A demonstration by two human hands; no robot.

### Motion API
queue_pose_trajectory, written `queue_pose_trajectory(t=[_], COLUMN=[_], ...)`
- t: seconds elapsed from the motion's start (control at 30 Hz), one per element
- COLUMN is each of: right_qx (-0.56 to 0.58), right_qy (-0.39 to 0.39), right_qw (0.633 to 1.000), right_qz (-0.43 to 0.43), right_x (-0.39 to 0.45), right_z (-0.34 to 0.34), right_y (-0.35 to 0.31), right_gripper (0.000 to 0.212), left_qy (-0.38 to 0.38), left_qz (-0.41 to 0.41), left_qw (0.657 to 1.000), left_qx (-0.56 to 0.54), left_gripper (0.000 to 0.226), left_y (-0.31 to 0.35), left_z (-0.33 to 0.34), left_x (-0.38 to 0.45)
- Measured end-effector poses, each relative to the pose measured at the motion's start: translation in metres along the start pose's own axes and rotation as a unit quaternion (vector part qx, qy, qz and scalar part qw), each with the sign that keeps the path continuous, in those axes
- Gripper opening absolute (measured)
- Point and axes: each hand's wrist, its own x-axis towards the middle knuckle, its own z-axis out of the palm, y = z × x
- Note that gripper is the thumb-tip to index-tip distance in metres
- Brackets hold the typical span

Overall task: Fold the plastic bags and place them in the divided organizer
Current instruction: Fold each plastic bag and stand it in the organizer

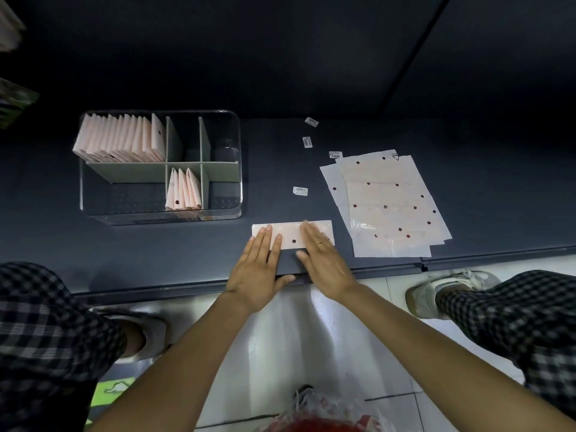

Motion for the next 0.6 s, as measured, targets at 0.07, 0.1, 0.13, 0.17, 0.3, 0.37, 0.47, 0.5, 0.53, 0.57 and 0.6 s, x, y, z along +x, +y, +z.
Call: queue_pose_trajectory(t=[0.07, 0.1, 0.13, 0.17, 0.3, 0.37, 0.47, 0.5, 0.53, 0.57, 0.6], right_qx=[0.004, 0.004, 0.004, 0.007, -0.026, -0.055, -0.084, -0.093, -0.097, -0.096, -0.093], right_qy=[0.009, 0.011, 0.017, 0.031, 0.053, 0.033, 0.01, -0.001, -0.016, -0.033, -0.05], right_qw=[1.0, 1.0, 0.999, 0.999, 0.997, 0.995, 0.99, 0.989, 0.986, 0.984, 0.981], right_qz=[0.026, 0.029, 0.029, 0.033, 0.059, 0.074, 0.108, 0.119, 0.131, 0.147, 0.164], right_x=[-0.001, -0.001, 0.001, 0.006, 0.032, 0.04, 0.041, 0.039, 0.035, 0.03, 0.024], right_z=[-0.011, -0.015, -0.019, -0.023, -0.042, -0.047, -0.049, -0.049, -0.048, -0.047, -0.044], right_y=[0.013, 0.017, 0.02, 0.022, 0.022, 0.022, 0.017, 0.014, 0.01, 0.007, 0.004], right_gripper=[0.055, 0.053, 0.05, 0.046, 0.033, 0.028, 0.02, 0.018, 0.017, 0.018, 0.018], left_qy=[0.004, 0.005, 0.004, 0.002, -0.007, -0.009, 0.008, 0.022, 0.041, 0.063, 0.086], left_qz=[-0.002, -0.003, -0.002, -0.002, -0.001, -0.002, -0.013, -0.018, -0.021, -0.016, 0.0], left_qw=[1.0, 1.0, 1.0, 1.0, 1.0, 1.0, 1.0, 1.0, 0.999, 0.998, 0.996], left_qx=[0.005, 0.007, 0.009, 0.009, -0.003, -0.011, 0.002, 0.007, 0.013, 0.017, 0.019], left_gripper=[0.085, 0.085, 0.085, 0.085, 0.086, 0.085, 0.082, 0.08, 0.079, 0.077, 0.076], left_y=[0.0, 0.0, 0.0, 0.0, -0.001, -0.003, -0.005, -0.005, -0.005, -0.004, -0.002], left_z=[0.0, 0.0, 0.0, 0.0, -0.003, -0.006, -0.012, -0.014, -0.016, -0.017, -0.018], left_x=[0.0, 0.0, 0.0, 0.0, 0.0, 0.001, 0.004, 0.004, 0.005, 0.004, 0.003])
